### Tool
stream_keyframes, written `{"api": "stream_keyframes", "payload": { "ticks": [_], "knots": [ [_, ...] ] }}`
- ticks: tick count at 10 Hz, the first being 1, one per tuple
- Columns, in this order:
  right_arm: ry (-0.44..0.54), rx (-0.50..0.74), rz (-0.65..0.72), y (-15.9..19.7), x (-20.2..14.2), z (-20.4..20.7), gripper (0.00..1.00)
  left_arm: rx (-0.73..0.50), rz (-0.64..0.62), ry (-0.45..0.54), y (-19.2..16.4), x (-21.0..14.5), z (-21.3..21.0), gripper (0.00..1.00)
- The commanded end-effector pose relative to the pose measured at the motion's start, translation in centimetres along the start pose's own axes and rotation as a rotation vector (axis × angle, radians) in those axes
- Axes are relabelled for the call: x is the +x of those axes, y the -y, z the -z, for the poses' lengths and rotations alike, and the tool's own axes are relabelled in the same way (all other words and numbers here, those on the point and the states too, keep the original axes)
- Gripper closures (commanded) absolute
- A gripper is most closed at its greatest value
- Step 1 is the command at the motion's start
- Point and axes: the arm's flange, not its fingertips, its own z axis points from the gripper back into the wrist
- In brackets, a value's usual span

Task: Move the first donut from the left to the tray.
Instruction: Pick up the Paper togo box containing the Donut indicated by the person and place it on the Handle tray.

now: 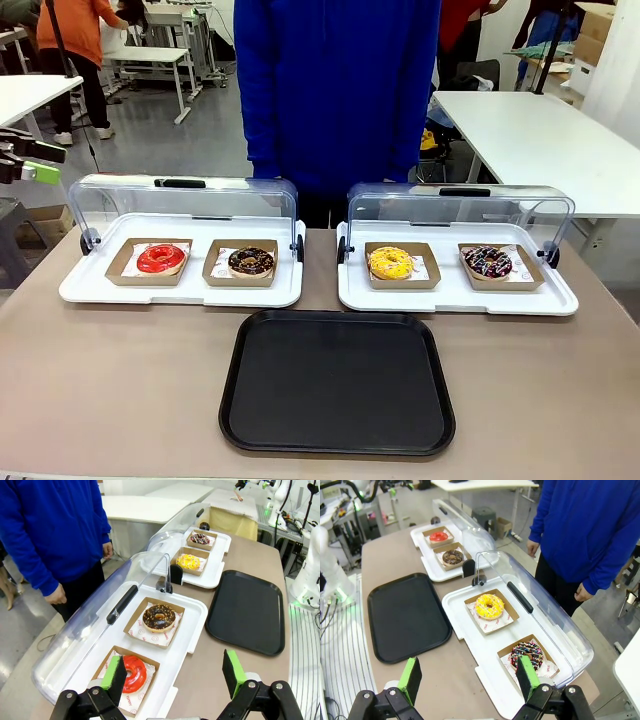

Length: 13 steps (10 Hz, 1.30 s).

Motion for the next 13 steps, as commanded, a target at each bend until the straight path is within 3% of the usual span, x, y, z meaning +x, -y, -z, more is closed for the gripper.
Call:
{"api": "stream_keyframes", "payload": {
  "ticks": [1,13],
  "knots": [
    [0.022,0.001,-0.025,0.23,0.14,0.08,0.00,-0.006,0.004,0.007,-0.04,0.03,0.01,0.00],
    [0.022,0.001,-0.025,0.23,0.14,0.08,0.00,-0.006,0.004,0.007,-0.04,0.03,0.01,0.00]
  ]
}}
